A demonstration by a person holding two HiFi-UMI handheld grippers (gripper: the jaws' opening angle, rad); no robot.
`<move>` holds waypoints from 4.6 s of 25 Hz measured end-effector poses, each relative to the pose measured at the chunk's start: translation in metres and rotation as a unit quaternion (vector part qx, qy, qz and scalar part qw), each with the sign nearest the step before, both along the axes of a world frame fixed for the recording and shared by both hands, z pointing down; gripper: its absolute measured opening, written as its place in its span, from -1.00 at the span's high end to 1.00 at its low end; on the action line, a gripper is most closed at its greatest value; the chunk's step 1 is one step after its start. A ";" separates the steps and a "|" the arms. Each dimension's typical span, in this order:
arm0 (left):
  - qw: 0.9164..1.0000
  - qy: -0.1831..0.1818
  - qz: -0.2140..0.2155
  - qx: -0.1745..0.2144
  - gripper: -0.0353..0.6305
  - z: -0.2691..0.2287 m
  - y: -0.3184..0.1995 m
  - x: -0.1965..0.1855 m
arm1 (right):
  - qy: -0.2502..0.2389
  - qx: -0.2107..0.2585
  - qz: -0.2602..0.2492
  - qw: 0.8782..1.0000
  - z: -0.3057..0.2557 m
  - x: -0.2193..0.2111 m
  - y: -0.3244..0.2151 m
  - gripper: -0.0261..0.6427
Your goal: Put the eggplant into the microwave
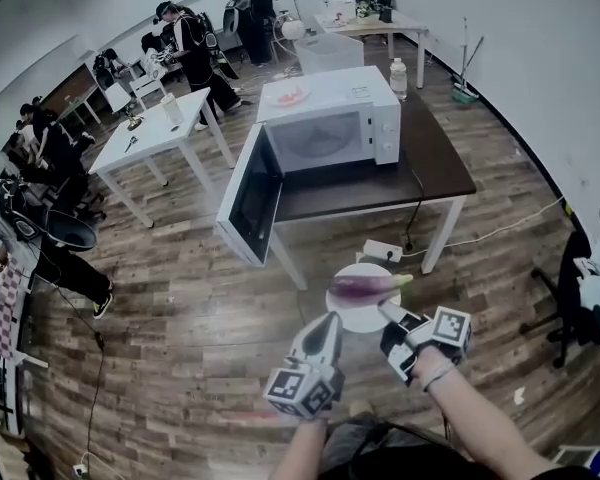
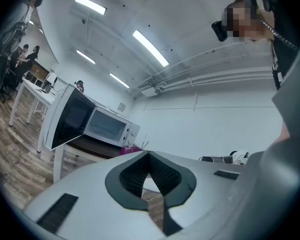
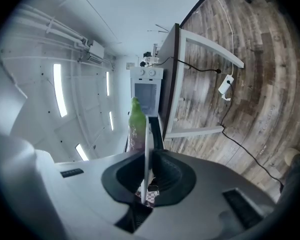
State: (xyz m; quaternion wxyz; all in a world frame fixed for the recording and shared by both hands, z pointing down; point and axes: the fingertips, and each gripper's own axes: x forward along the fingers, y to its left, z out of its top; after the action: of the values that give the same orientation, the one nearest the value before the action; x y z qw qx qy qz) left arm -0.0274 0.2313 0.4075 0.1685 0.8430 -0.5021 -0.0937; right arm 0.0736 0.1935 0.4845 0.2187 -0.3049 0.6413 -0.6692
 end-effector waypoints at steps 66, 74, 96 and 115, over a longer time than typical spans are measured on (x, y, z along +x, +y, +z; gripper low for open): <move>0.999 0.011 -0.026 -0.019 0.89 0.026 -0.325 -0.020 | 0.009 -0.027 -0.039 0.999 0.027 -0.031 -0.337 0.87; 0.999 0.011 -0.035 -0.027 0.89 0.033 -0.342 -0.029 | 0.005 -0.033 -0.039 0.999 0.032 -0.036 -0.360 0.86; 0.999 0.015 -0.018 -0.038 0.89 0.072 -0.414 -0.055 | -0.021 -0.028 -0.016 0.999 0.055 -0.066 -0.449 0.86; 0.999 0.013 -0.007 -0.044 0.89 0.098 -0.442 -0.061 | -0.029 -0.019 -0.007 0.999 0.057 -0.092 -0.480 0.87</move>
State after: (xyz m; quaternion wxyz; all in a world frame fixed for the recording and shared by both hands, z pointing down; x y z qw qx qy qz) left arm -0.0879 -0.2109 0.5057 0.2115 0.8302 -0.5090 -0.0838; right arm -0.0185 -0.2864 0.5418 0.2264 -0.2851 0.6237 -0.6917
